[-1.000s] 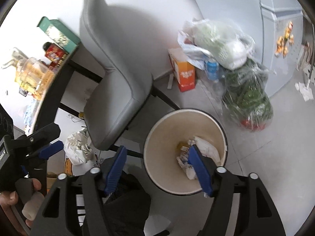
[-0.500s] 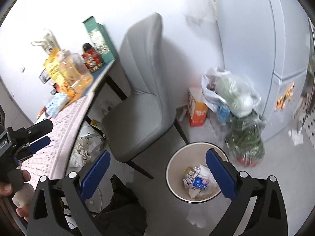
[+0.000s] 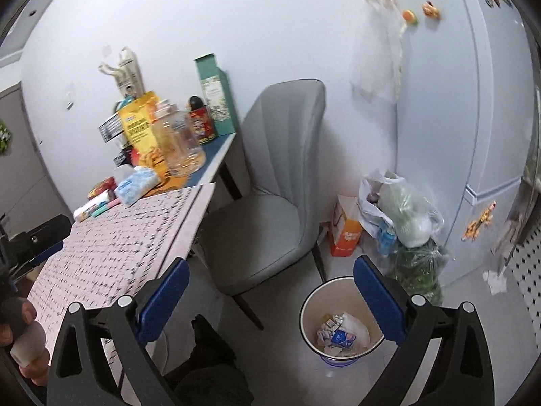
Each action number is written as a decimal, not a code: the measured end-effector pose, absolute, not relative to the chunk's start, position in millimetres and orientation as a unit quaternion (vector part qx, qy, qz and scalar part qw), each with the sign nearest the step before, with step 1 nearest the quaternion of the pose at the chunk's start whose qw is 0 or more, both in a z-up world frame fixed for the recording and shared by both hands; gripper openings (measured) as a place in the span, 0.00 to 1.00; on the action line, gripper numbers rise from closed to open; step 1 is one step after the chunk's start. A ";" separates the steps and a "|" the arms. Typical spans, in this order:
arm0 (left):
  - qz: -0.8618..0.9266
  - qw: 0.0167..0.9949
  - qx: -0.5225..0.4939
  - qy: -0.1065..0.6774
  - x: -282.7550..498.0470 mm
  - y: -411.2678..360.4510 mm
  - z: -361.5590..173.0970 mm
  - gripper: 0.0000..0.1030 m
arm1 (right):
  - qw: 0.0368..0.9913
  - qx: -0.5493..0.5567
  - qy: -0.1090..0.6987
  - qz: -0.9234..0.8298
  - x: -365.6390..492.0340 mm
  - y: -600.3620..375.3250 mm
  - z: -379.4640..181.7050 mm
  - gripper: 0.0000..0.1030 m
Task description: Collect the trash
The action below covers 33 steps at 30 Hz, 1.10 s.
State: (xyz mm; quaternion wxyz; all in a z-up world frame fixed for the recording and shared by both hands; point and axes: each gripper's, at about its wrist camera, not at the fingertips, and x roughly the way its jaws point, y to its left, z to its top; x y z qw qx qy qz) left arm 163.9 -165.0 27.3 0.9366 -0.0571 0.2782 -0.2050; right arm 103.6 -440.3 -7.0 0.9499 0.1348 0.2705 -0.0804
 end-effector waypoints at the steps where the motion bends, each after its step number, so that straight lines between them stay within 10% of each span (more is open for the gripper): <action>1: -0.198 0.941 -0.058 0.267 156.1 -159.7 31.2 0.94 | 0.951 0.133 0.269 -0.076 99.9 -435.6 -3.8 0.93; 33: -0.056 0.961 -0.071 0.263 -1.0 -38.0 36.1 0.94 | 0.946 0.082 0.303 0.078 19.9 -339.4 25.3 0.93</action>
